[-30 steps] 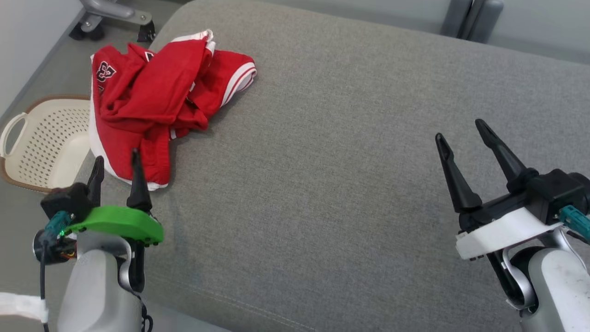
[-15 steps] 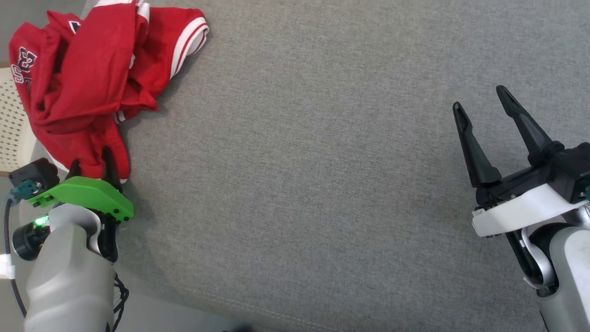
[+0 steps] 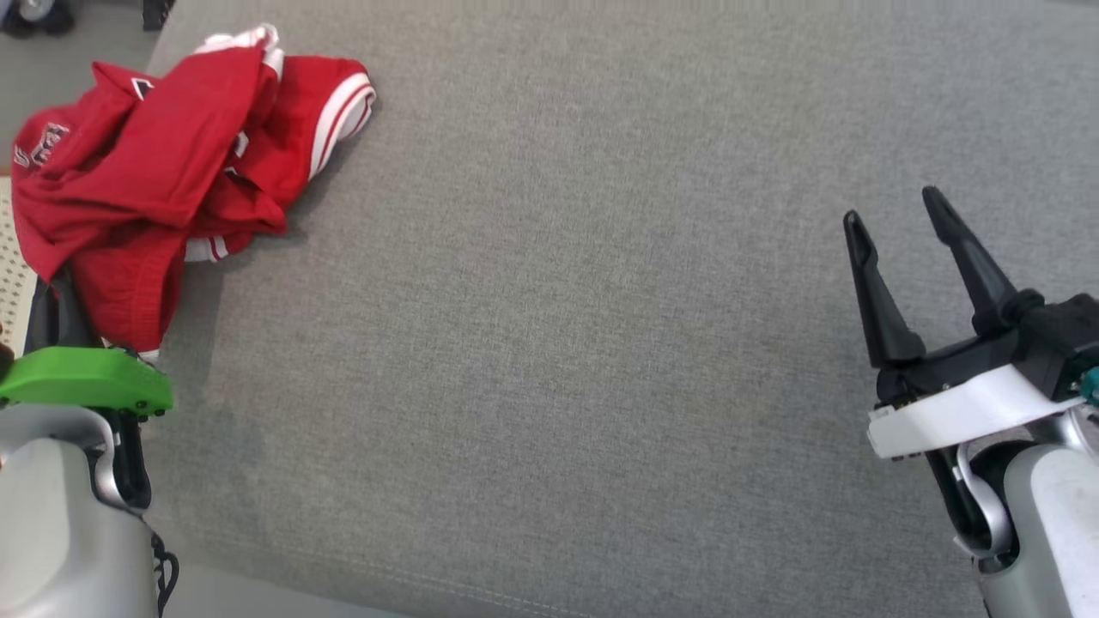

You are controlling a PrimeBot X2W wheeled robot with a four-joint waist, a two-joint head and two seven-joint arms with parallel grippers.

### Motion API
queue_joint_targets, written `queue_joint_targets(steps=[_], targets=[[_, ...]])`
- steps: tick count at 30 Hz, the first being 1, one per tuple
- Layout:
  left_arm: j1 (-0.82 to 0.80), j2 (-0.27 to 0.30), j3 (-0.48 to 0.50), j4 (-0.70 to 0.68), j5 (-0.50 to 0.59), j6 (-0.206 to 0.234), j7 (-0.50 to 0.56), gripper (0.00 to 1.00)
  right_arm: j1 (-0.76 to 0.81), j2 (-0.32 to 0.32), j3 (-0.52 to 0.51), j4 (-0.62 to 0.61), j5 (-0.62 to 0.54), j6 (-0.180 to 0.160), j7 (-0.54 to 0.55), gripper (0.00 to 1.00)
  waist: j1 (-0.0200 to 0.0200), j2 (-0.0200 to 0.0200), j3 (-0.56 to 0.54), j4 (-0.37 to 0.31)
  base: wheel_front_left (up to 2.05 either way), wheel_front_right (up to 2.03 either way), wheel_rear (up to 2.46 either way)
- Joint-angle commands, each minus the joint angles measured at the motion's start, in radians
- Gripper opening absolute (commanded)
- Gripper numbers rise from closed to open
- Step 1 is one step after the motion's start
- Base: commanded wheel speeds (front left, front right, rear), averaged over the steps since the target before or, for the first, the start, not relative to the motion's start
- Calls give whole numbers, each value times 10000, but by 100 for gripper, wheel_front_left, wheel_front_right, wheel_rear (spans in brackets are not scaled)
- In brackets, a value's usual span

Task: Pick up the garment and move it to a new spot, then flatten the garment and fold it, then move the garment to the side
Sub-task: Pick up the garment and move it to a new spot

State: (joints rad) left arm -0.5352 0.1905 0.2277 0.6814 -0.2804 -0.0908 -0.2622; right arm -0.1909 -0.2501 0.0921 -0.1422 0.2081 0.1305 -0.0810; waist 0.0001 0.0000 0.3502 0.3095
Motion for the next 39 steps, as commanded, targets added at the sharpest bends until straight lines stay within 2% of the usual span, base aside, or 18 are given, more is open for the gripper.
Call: queue_joint_targets(steps=[1, 8, 11, 15, 18, 19, 27, 31, 34, 35, 36, 37, 39], targets=[[400, -56, 39, -525, 237, 25, -32, 0, 211, 88, -13, 94, 4, 3, -102, 100, -1, 0, -874, -124, 0, 0, 0], [2150, -592, -607, -3051, 922, -57, -17, 0, 870, 557, 72, 400, 8, 4, -282, 100, -1, 0, -2074, -575, 0, 0, 0], [2672, -826, -1179, -3871, 1091, -128, 217, 0, 1019, 704, 126, 456, -9, 4, -317, 100, -1, 0, -2300, -943, 0, 0, 0], [3022, -1157, -2431, -4806, 1095, -245, 740, 0, 1058, 834, 120, 456, 12, 3, -354, 100, -1, 0, -2305, -1651, 0, 0, 0], [2768, -1293, -3524, -4973, 855, -316, 1019, 0, 962, 895, 108, 452, 30, 4, -363, 100, -1, 0, -2137, -2284, 0, 0, 0], [2402, -1344, -4322, -4900, 721, -356, 1138, 0, 848, 917, 108, 472, 58, 3, -403, 100, -1, 0, -1971, -2755, 0, 0, 0], [512, -1378, -7265, -4271, -204, -391, 1086, 0, 431, 1111, -1, 814, 258, 3, -787, 100, -1, 0, -938, -4833, 0, 0, 0], [-286, -1361, -8520, -3601, -832, -304, 1129, 0, 285, 1264, -43, 1042, 348, 4, -1017, 100, -1, 0, -434, -5503, 0, 0, 0], [-670, -1364, -9403, -3082, -1255, -300, 1081, 0, 184, 1301, -119, 1203, 399, 4, -1193, 100, -1, 0, -198, -5683, 0, 0, 0], [-730, -1361, -9706, -2863, -1358, -298, 1051, 12, 149, 1315, -122, 1262, 405, 3, -1241, 100, -1, 0, -168, -5694, 0, 0, 0], [-793, -1356, -9899, -2733, -1436, -238, 929, 48, 125, 1340, -109, 1323, 402, 4, -1280, 100, -1, 0, -157, -5695, 0, 0, 0], [-885, -1357, -10132, -2600, -1499, -205, 817, 100, 106, 1370, -96, 1374, 395, 4, -1325, 100, -1, 0, -163, -5671, 0, 0, 0], [-961, -1368, -10481, -2429, -1577, -75, 568, 100, 102, 1346, -91, 1473, 398, 3, -1377, 100, -1, 0, -244, -5514, 0, 0, 0]])
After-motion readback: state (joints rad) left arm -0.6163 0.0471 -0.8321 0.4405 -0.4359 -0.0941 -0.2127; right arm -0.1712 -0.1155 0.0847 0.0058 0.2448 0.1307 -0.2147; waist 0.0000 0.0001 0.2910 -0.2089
